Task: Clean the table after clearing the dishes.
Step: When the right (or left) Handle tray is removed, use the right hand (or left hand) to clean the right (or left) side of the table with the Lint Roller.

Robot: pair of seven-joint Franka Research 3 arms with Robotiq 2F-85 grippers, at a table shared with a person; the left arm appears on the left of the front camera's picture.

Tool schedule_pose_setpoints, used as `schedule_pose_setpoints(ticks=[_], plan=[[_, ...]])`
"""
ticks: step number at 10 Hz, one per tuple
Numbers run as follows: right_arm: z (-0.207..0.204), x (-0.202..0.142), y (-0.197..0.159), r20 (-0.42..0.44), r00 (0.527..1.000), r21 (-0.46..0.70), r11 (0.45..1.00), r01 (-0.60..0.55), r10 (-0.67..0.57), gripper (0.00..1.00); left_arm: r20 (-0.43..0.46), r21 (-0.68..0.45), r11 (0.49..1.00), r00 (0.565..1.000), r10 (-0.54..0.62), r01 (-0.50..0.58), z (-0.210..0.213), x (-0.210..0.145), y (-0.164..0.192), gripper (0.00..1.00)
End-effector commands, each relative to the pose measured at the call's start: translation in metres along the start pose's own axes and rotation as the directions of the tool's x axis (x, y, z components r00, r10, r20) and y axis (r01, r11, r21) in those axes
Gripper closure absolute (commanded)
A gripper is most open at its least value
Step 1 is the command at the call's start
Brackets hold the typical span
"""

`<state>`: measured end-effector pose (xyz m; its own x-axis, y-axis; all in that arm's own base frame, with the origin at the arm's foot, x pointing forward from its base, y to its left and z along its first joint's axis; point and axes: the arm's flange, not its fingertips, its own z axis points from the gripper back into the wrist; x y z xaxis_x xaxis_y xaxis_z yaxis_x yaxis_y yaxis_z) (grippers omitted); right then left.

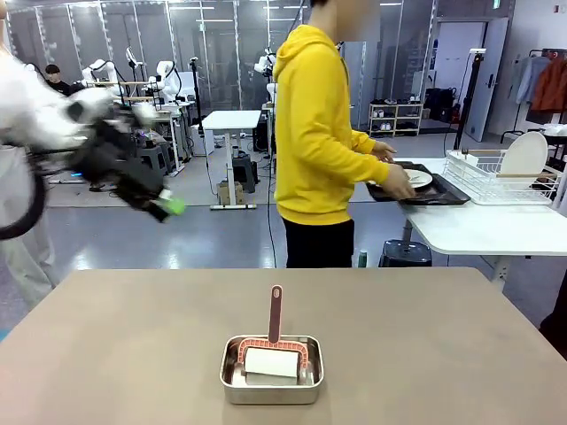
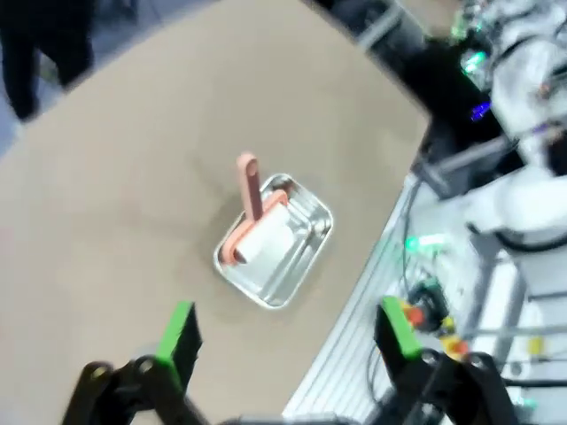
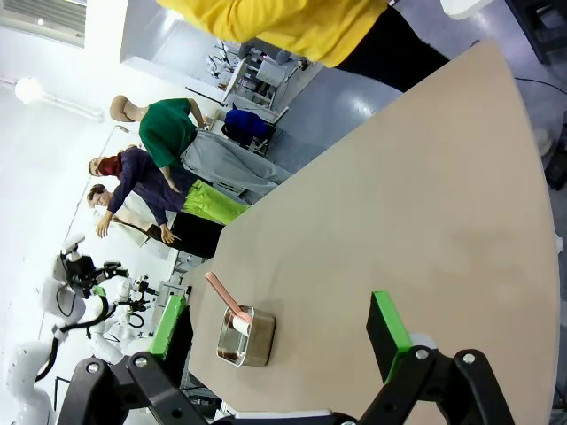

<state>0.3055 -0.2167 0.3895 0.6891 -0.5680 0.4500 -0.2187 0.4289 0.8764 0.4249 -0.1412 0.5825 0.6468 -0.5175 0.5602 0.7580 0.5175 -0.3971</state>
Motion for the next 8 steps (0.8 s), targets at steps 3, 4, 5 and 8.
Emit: schedule_pose_setpoints(ticks=[3, 4, 5, 8], plan=[[0.002, -0.001, 0.003, -0.008, 1.000, 0.003, 1.000, -0.005, 0.005, 0.00, -0.401, 0.095, 0.959, 0.892, -0.207, 0.265, -0.083, 0.079, 0.020, 0.00], [0.002, -0.001, 0.003, -0.008, 1.000, 0.003, 1.000, -0.005, 0.005, 0.00, -0.429, 0.047, 0.949, 0.864, -0.264, 0.313, -0.106, 0.087, 0.016, 0.00], [0.002, -0.001, 0.003, -0.008, 1.000, 0.003, 1.000, -0.005, 0.005, 0.00, -0.460, -0.002, 0.933, 0.828, -0.319, 0.359, -0.127, 0.086, 0.008, 0.00], [0.002, -0.001, 0.003, -0.008, 1.000, 0.003, 1.000, -0.005, 0.005, 0.00, -0.444, 0.027, 0.948, 0.853, -0.274, 0.318, -0.128, 0.079, 0.013, 0.00]])
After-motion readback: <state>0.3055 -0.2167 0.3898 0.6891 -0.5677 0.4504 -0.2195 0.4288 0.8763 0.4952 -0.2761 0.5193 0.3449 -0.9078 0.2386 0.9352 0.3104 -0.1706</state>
